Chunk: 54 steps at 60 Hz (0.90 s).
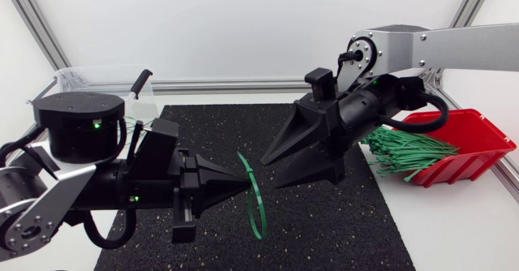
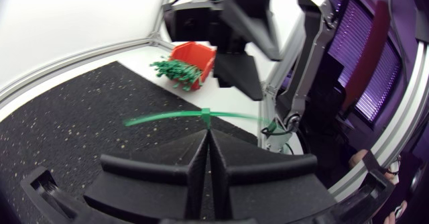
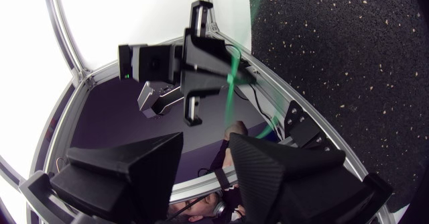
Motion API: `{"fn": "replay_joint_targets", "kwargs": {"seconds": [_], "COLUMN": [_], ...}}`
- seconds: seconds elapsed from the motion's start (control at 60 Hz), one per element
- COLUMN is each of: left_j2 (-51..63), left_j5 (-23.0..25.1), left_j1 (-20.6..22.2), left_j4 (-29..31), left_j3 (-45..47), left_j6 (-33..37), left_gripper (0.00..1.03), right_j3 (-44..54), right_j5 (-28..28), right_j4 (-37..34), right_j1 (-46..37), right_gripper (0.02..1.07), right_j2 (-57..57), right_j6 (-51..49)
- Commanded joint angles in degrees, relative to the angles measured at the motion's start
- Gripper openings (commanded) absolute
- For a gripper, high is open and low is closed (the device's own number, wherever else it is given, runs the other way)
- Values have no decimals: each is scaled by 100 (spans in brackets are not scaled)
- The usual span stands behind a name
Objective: Take a green cable tie from the red box, thread the tail through the head to close it, then place it in the transparent bin on the left.
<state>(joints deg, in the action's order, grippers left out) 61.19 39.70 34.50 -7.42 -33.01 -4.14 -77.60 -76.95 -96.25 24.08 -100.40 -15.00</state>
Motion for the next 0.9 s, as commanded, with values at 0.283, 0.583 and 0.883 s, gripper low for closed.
{"fn": "replay_joint_targets", "kwargs": {"seconds": [0.283, 0.583, 0.883], "left_j2": [-46, -63, 789], "left_j5": [-745, -1738, -2898], "left_j1": [-1991, -3336, -4566], "left_j4": [1586, 1902, 100], "left_j3": [-583, -1251, -2209], "left_j6": [704, 1021, 713], "left_gripper": [4, 4, 7], "right_j3": [175, 1195, 1740], "right_j5": [1191, 3915, 5243], "right_j4": [827, 4114, 5028], "right_j1": [-878, -1239, -1203], "right_gripper": [103, 103, 103], "right_j2": [152, 1233, 2323], "right_j6": [1035, 2784, 2872]}}
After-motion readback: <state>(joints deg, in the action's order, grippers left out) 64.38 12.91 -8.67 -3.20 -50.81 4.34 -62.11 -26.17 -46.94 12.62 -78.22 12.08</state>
